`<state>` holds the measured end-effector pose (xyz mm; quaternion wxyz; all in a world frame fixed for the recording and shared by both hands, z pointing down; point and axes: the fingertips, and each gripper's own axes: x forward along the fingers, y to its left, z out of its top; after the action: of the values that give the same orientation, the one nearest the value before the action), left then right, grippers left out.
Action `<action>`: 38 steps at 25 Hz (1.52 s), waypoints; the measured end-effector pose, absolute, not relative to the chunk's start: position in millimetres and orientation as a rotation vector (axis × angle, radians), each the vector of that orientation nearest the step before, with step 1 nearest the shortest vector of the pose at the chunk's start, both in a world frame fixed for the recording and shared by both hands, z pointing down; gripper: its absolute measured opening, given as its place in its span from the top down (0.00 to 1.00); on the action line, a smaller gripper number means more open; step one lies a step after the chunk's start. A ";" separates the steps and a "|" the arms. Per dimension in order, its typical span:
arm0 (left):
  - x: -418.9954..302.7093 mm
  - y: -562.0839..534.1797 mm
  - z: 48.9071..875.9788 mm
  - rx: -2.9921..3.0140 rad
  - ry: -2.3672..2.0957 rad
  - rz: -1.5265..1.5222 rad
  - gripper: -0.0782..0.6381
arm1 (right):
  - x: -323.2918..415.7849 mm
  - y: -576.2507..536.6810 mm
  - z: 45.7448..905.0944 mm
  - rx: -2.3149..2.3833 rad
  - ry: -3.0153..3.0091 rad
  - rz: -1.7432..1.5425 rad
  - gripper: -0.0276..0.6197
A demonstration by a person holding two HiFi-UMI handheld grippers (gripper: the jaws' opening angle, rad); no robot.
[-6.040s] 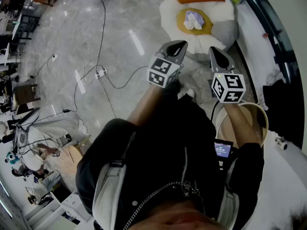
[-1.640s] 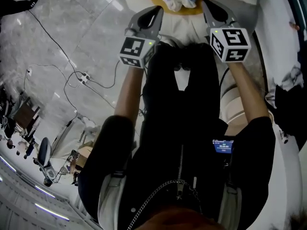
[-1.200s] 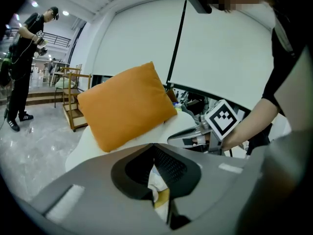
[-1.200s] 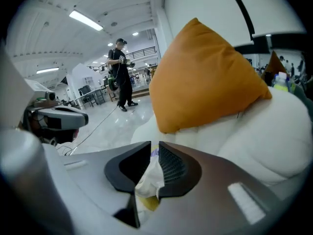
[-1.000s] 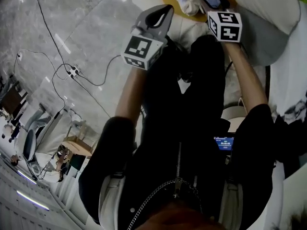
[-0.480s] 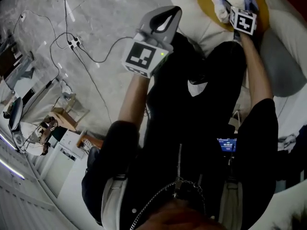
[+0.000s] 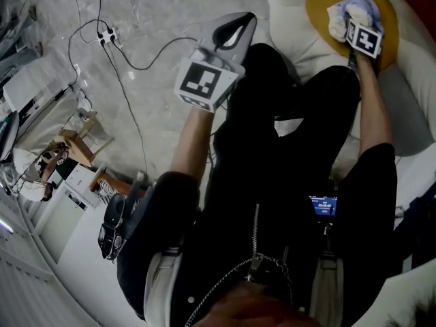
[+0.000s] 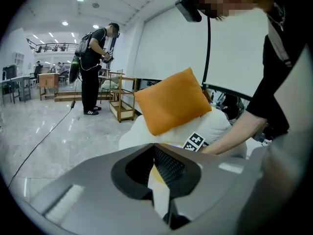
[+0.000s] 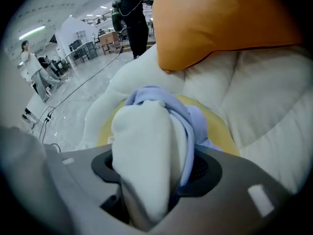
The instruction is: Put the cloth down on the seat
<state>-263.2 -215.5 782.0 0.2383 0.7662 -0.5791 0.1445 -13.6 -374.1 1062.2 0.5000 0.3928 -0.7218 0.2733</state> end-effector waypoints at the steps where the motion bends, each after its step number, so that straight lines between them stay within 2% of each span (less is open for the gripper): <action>1: -262.9 -214.8 777.8 2.099 -1.588 0.392 0.88 | -14.7 -373.1 1055.7 0.941 -1.758 0.657 0.52; 4: -257.0 -214.9 757.7 2.110 -1.583 0.384 0.88 | -15.8 -369.6 1026.9 0.926 -1.804 0.636 0.58; 10: -241.4 -206.2 695.4 2.134 -1.538 0.378 0.88 | -20.1 -340.5 948.1 0.895 -1.859 0.642 0.60; 24: -163.9 -171.7 472.0 2.276 -1.388 0.415 0.88 | 35.7 -272.0 669.8 1.045 -1.980 0.716 0.60; 38: -58.7 -154.0 350.2 2.494 -1.175 0.422 0.88 | 89.0 -191.9 449.3 1.152 -2.146 0.727 0.61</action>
<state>-58.7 -154.0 350.2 0.1753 0.8803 -0.4149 0.1490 89.0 -191.9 449.3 0.2956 0.4330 -0.8066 0.2732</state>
